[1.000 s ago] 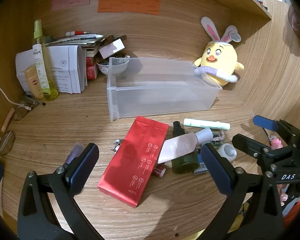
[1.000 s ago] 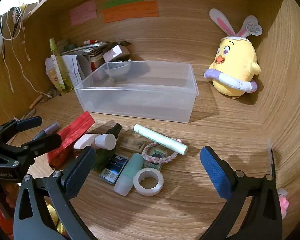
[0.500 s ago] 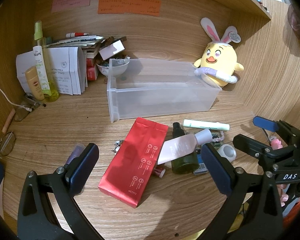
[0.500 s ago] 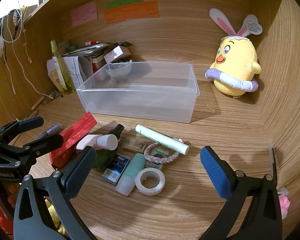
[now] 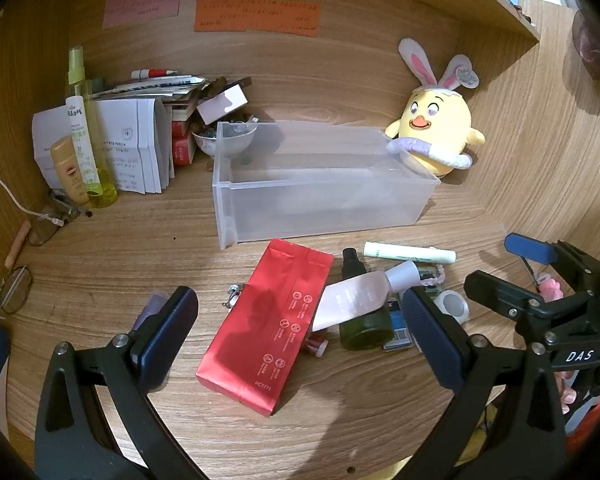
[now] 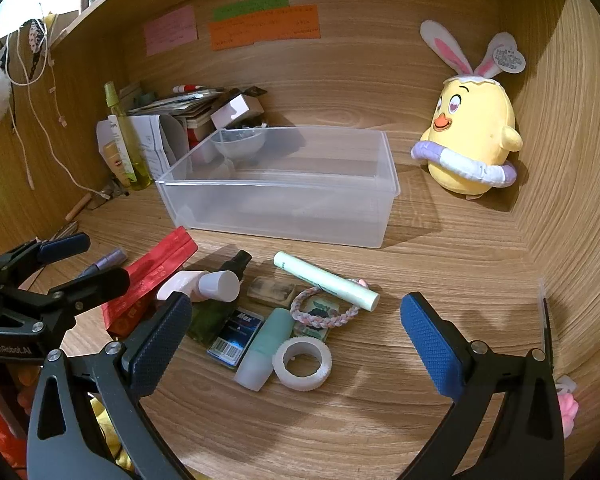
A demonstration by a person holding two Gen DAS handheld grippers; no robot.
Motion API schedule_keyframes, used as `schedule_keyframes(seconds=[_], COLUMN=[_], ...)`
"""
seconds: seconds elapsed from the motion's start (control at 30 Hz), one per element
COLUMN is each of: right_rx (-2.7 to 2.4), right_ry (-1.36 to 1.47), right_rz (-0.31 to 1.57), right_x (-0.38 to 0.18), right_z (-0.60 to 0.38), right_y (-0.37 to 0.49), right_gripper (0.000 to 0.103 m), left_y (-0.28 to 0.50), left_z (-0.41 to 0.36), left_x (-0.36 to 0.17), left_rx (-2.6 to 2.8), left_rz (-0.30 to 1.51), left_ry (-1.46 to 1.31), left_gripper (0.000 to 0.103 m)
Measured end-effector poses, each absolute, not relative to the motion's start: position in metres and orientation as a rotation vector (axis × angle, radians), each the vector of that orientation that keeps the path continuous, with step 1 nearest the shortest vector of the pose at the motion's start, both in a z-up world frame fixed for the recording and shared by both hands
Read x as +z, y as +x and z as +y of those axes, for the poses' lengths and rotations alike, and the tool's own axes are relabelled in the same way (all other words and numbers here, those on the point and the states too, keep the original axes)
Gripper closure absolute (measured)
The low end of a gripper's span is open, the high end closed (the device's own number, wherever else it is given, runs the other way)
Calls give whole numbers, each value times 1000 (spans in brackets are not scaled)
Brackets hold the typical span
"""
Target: Organize objects
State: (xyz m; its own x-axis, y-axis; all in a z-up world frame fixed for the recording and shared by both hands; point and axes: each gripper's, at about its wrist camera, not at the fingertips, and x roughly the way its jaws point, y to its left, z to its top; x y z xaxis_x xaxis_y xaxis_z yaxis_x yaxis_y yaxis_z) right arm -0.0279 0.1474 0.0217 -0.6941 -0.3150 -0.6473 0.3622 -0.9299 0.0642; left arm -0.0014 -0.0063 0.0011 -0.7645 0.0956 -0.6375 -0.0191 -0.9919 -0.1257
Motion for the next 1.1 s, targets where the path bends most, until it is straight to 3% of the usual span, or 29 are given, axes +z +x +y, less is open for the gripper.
schedule_keyframes(seconds=[0.9, 1.0, 1.1], right_rx=[-2579, -2595, -2612], right_ry=[928, 917, 920], right_rz=[122, 112, 98], right_x=[22, 24, 26], right_z=[145, 149, 155], right_y=[-24, -26, -29], right_gripper=[0, 2, 6], left_y=[2, 5, 4], left_z=[-10, -16, -27], left_x=[-1, 5, 6], left_rx=[2885, 2913, 2932], left_rz=[-193, -174, -183], left_ry=[-1015, -995, -1002], left_gripper=[0, 15, 17])
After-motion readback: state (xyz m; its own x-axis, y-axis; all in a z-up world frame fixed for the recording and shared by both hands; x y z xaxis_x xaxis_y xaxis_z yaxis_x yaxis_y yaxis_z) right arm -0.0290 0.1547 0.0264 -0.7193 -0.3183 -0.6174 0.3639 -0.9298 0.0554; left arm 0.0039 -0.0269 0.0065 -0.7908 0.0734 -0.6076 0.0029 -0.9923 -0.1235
